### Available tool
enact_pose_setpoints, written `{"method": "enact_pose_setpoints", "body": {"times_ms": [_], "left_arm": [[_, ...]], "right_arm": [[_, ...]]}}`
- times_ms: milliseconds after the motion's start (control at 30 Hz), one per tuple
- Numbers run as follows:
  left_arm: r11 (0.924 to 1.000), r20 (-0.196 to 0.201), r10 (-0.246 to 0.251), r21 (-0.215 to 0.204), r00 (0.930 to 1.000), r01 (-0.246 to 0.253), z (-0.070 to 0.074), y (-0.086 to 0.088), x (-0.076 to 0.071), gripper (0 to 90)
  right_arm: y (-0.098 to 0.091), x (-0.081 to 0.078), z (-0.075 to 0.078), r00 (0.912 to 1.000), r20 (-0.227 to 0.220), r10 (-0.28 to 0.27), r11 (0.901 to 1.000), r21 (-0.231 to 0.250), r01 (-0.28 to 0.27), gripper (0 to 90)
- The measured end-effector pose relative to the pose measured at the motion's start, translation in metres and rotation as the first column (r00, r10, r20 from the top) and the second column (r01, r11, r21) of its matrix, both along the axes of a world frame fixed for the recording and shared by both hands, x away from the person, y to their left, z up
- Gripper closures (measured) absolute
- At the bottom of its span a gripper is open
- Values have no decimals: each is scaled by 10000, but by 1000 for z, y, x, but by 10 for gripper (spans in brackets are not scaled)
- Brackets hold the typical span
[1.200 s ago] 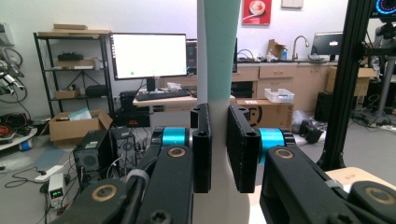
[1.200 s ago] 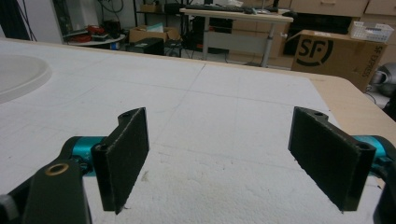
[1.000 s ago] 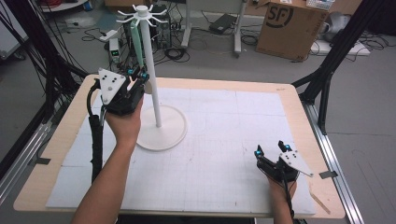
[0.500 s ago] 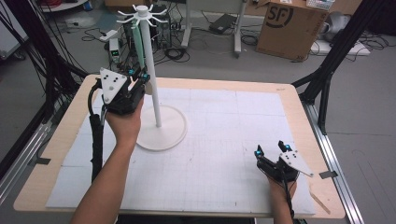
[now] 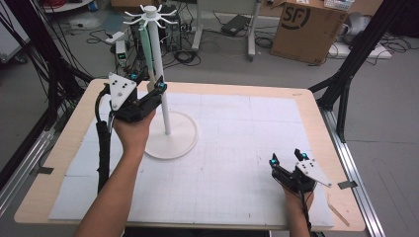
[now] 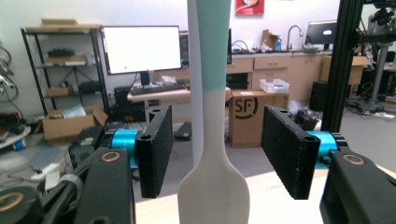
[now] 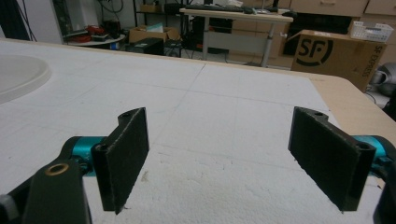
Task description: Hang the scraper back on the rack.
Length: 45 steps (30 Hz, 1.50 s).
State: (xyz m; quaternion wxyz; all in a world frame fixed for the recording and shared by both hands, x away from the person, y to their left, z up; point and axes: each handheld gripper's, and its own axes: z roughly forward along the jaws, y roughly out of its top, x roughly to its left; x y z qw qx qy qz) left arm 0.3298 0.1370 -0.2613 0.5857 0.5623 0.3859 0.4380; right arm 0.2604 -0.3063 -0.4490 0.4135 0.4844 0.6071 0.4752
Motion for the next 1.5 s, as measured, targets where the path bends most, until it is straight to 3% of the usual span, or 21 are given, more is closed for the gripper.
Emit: {"method": "enact_pose_setpoints", "body": {"times_ms": [67,600,967,1367,1500], "left_arm": [[9998,-60,90,-158,9999,-91,0,1,1,358],[9999,-116,-148,-22,9998,148,-11,12,-5,327],[9990,99,-306,334,9995,302,-38,27,-30,309],[9989,261,-416,213,9988,410,-69,42,-58,307],[9987,353,-372,368,9987,359,-84,49,-68,301]], "right_arm": [[0,0,0,10000,1,5,10000,-36,-5,192],[0,0,0,10000,-2,5,10000,-31,-5,193],[1,0,0,10000,-13,41,10000,-69,-41,192],[1,-1,0,10000,16,68,10000,-45,-68,192],[2,-1,0,9999,37,131,9997,-203,-130,191]]}}
